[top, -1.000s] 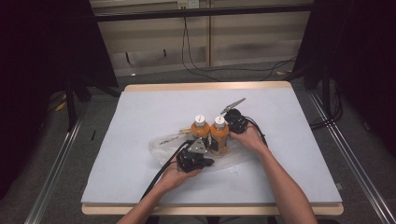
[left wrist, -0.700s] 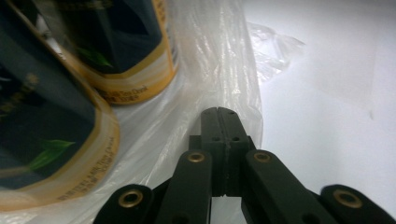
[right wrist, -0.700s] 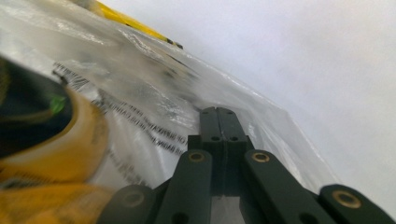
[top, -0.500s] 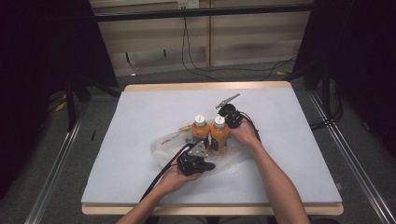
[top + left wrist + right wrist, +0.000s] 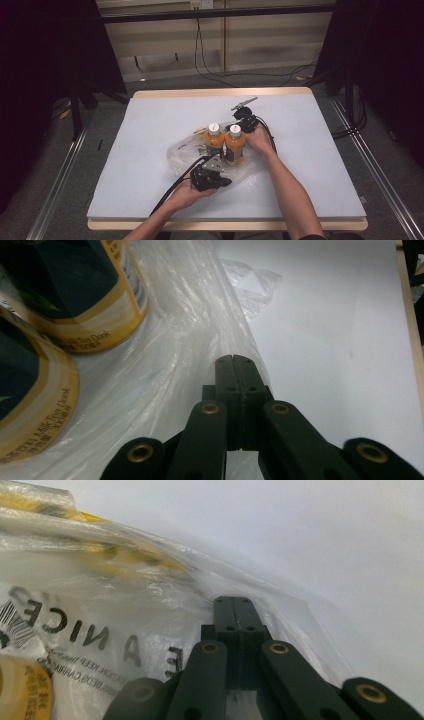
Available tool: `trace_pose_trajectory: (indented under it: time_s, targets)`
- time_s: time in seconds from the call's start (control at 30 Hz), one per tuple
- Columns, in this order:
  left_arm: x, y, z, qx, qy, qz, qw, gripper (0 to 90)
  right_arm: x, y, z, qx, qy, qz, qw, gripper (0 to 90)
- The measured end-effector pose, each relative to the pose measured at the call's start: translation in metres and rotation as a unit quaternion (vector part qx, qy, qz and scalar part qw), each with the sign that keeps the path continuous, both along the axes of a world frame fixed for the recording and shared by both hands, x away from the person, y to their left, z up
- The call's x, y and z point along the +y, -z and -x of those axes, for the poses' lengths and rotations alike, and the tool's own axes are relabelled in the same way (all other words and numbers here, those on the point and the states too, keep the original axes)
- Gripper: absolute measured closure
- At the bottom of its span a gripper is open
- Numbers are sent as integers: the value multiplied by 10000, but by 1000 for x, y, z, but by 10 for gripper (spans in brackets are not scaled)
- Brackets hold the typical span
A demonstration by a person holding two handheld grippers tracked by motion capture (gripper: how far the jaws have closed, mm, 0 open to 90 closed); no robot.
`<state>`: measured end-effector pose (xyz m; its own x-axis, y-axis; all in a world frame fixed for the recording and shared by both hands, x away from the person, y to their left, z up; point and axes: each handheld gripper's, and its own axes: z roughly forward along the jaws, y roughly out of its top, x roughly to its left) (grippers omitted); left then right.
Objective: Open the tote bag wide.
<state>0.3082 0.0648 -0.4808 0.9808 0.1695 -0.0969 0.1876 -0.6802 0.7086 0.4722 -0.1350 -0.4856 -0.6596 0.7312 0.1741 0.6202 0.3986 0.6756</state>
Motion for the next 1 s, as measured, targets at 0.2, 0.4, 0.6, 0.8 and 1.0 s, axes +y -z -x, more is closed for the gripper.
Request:
trace_pose_trajectory:
  time_s: [0.2, 0.4, 0.6, 0.8, 1.0]
  targets:
    - [0, 1, 3, 4, 12, 56, 10000, 900, -1, -1, -11, 144, 103, -15, 9998, 900]
    - [2, 0, 5, 101, 19, 42, 9999, 900, -1, -1, -18, 139, 248, 18, 9996, 900]
    - [3, -1, 8, 84, 88, 9, 9999, 900, 0, -2, -20, 101, 462, 110, 9988, 900]
    - [5, -1, 8, 117, 127, 0, 9999, 900, -1, -1, -24, 19, 565, 174, 9983, 900]
    - [4, -1, 8, 152, 132, 32, 9998, 900, -1, -1, -25, -15, 763, 175, 9969, 900]
